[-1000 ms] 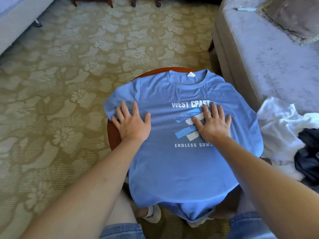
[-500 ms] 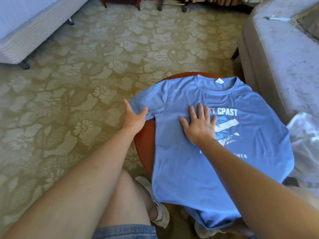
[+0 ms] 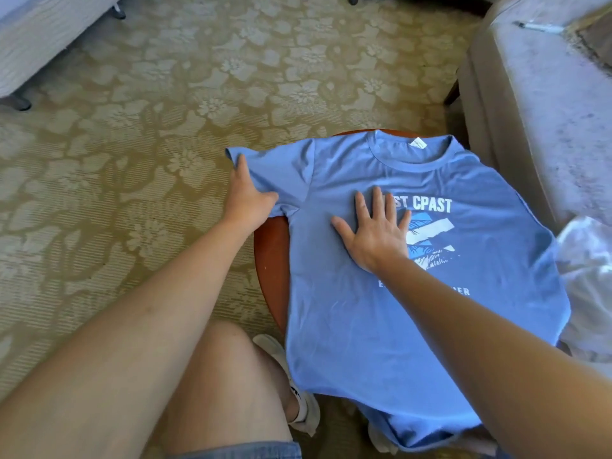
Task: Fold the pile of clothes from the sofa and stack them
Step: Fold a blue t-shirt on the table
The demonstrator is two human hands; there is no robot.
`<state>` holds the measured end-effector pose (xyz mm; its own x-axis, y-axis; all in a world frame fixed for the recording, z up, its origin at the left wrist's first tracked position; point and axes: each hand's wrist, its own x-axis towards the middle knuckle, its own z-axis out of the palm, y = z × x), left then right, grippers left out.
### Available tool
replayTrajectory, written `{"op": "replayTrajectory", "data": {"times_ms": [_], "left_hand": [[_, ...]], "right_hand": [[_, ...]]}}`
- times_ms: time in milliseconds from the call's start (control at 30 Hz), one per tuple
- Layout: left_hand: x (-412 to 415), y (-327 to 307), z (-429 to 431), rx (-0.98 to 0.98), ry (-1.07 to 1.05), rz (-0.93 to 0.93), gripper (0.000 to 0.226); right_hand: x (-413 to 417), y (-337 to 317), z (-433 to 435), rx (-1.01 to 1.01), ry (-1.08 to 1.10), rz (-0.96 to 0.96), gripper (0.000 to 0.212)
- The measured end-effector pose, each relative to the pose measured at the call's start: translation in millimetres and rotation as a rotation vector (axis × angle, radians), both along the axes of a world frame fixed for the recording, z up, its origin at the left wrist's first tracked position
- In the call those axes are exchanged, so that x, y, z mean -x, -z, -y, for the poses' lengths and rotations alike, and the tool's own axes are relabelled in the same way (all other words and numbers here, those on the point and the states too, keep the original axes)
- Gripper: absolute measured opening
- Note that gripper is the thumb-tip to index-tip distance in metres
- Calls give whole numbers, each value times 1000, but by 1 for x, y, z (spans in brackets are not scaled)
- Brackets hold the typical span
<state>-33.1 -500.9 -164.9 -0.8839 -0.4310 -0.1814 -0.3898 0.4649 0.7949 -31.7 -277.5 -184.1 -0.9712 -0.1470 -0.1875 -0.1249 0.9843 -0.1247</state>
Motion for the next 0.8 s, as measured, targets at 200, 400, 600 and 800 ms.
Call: {"op": "replayTrajectory", "data": {"times_ms": [200,400,600,800], "left_hand": [[3,-35,15,220,48,55,89],[10,-67,-22,442,203,67,88],[1,-61,-90,481,411,65,107],[-21,-1,-125,583,462,286,90]], "right_hand": [[3,-6,35,-22,-42,98,86],[-2,-19,0,100,-12,59,81],[-12,-16,-78,46,118,13,81],[-25,0,-106,-12,100,5,77]]}}
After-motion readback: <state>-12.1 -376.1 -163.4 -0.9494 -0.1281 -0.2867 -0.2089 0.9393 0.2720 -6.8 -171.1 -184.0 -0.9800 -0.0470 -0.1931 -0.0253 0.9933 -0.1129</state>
